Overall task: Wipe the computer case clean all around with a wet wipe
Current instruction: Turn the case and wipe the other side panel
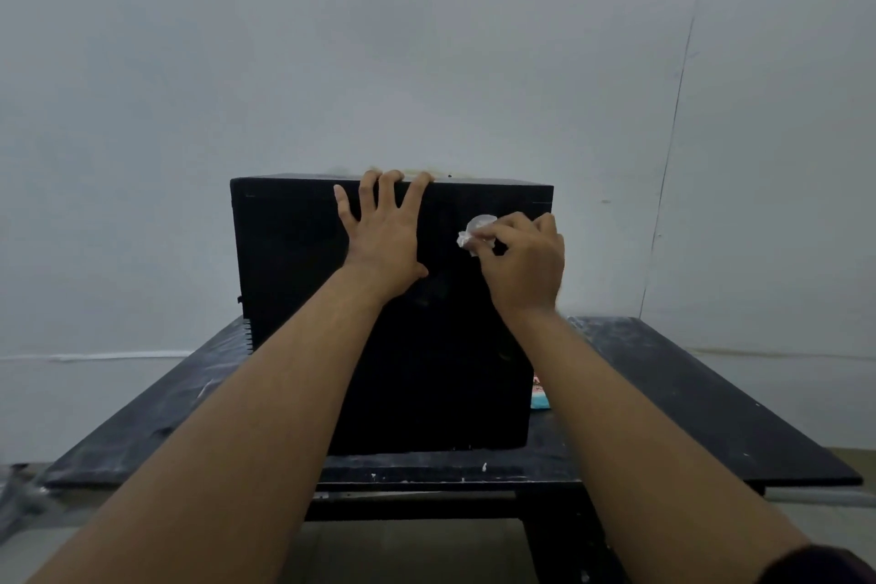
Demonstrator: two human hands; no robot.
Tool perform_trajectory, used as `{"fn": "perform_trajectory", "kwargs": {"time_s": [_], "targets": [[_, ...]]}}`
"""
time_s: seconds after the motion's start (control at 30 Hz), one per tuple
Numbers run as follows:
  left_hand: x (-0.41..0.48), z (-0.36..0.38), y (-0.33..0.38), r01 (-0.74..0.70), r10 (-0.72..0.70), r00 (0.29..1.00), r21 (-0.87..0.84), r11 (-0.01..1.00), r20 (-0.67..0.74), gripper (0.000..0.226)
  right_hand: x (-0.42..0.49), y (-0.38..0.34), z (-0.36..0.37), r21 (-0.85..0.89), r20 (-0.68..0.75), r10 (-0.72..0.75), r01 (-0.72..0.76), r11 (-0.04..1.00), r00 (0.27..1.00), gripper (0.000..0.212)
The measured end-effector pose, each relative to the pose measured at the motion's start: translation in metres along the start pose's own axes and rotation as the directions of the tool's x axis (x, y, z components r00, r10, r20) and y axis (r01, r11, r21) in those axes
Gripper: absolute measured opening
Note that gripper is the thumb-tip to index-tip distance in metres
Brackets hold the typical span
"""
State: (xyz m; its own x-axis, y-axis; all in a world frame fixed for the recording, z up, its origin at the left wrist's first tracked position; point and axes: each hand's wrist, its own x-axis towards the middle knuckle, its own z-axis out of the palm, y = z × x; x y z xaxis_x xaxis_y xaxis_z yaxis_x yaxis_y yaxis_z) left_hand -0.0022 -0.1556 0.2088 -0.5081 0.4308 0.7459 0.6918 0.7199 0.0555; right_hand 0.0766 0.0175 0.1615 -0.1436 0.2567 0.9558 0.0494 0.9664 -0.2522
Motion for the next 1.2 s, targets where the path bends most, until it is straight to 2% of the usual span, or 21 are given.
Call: {"fn": "perform_trajectory", "kwargs": {"time_s": [0.17, 0.3, 0.4, 0.47, 0.57, 0.6, 0.63, 0.67, 0.73, 0.77, 0.8, 0.83, 0.9, 0.93, 0.97, 1.0, 1.03, 1.1, 1.13, 1.17, 1.2], "targets": [[0.001, 0.002, 0.001, 0.002, -0.002, 1.0, -0.002, 1.0, -0.015, 0.131, -0.044, 0.017, 0.001, 0.013, 0.075, -0.146, 0.145, 0.989, 0.986, 0.001], [-0.001, 0.002, 0.002, 0.005, -0.004, 1.0, 0.007, 1.0, -0.028, 0.131, -0.075, 0.02, 0.008, -0.002, 0.18, -0.286, 0.291, 0.957, 0.941, 0.006], [-0.001, 0.001, 0.003, 0.009, -0.009, 0.999, 0.003, 1.0, -0.034, 0.13, -0.056, 0.019, 0.002, -0.009, 0.233, -0.355, 0.367, 0.93, 0.905, 0.005], [-0.001, 0.001, 0.004, 0.009, -0.009, 0.999, 0.003, 1.0, -0.032, 0.13, -0.036, 0.015, -0.005, -0.028, 0.178, -0.304, 0.313, 0.949, 0.936, 0.007], [-0.001, 0.001, 0.003, 0.014, -0.013, 0.999, 0.009, 1.0, -0.034, 0.132, -0.016, 0.011, -0.009, 0.012, -0.004, -0.055, 0.055, 0.998, 0.998, 0.004], [-0.001, 0.0, 0.003, 0.017, -0.017, 0.999, 0.012, 1.0, -0.031, 0.132, -0.017, 0.011, -0.007, 0.021, -0.034, -0.039, 0.039, 0.999, 0.999, 0.004], [-0.001, 0.0, 0.003, 0.019, -0.019, 0.999, 0.013, 1.0, -0.027, 0.132, -0.02, 0.012, -0.005, 0.015, -0.027, -0.095, 0.095, 0.995, 0.995, 0.007], [-0.001, 0.0, 0.003, 0.019, -0.019, 1.0, 0.013, 1.0, -0.022, 0.132, -0.025, 0.015, -0.003, 0.015, 0.026, -0.215, 0.215, 0.976, 0.976, 0.01], [-0.001, 0.0, 0.003, 0.019, -0.019, 1.0, 0.013, 1.0, -0.022, 0.131, -0.032, 0.02, -0.002, 0.022, 0.19, -0.486, 0.492, 0.871, 0.853, 0.011], [-0.001, 0.0, 0.003, 0.018, -0.018, 1.0, 0.013, 1.0, -0.026, 0.131, -0.031, 0.021, -0.003, 0.0, 0.245, -0.548, 0.565, 0.825, 0.8, 0.011], [-0.001, 0.0, 0.003, 0.018, -0.017, 1.0, 0.015, 1.0, -0.025, 0.131, -0.029, 0.021, -0.004, -0.035, 0.248, -0.542, 0.567, 0.823, 0.803, 0.011], [-0.001, 0.0, 0.003, 0.018, -0.017, 1.0, 0.017, 1.0, -0.022, 0.131, -0.025, 0.019, -0.005, -0.066, 0.191, -0.475, 0.494, 0.867, 0.859, 0.011], [-0.001, 0.0, 0.003, 0.019, -0.018, 1.0, 0.02, 1.0, -0.019, 0.132, -0.018, 0.013, -0.01, -0.054, -0.014, -0.187, 0.186, 0.981, 0.982, 0.007], [-0.001, 0.001, 0.003, 0.019, -0.018, 1.0, 0.02, 1.0, -0.021, 0.133, -0.017, 0.012, -0.009, -0.017, -0.079, -0.059, 0.057, 0.998, 0.995, 0.004], [-0.001, 0.001, 0.003, 0.018, -0.018, 1.0, 0.022, 1.0, -0.024, 0.133, -0.018, 0.01, -0.008, 0.007, -0.096, -0.014, 0.015, 1.0, 0.995, 0.003], [-0.001, 0.001, 0.002, 0.017, -0.016, 1.0, 0.026, 1.0, -0.024, 0.133, -0.021, 0.009, -0.005, 0.005, -0.07, -0.059, 0.059, 0.998, 0.996, 0.005], [-0.002, 0.001, 0.002, 0.014, -0.013, 1.0, 0.025, 1.0, -0.025, 0.133, -0.026, 0.008, -0.001, -0.004, -0.003, -0.178, 0.178, 0.984, 0.984, 0.009], [-0.002, 0.002, 0.002, 0.012, -0.011, 1.0, 0.02, 1.0, -0.029, 0.132, -0.035, 0.006, 0.003, 0.009, 0.173, -0.455, 0.461, 0.888, 0.873, 0.012], [-0.002, 0.002, 0.002, 0.012, -0.011, 0.999, 0.02, 1.0, -0.03, 0.132, -0.036, 0.005, 0.002, -0.011, 0.238, -0.539, 0.557, 0.831, 0.808, 0.012], [-0.002, 0.001, 0.002, 0.012, -0.011, 0.999, 0.02, 1.0, -0.031, 0.132, -0.034, 0.004, 0.0, -0.052, 0.265, -0.57, 0.601, 0.797, 0.778, 0.012], [-0.002, 0.001, 0.002, 0.011, -0.011, 0.999, 0.017, 1.0, -0.032, 0.132, -0.03, 0.002, -0.002, -0.097, 0.236, -0.546, 0.579, 0.81, 0.803, 0.012]]}}
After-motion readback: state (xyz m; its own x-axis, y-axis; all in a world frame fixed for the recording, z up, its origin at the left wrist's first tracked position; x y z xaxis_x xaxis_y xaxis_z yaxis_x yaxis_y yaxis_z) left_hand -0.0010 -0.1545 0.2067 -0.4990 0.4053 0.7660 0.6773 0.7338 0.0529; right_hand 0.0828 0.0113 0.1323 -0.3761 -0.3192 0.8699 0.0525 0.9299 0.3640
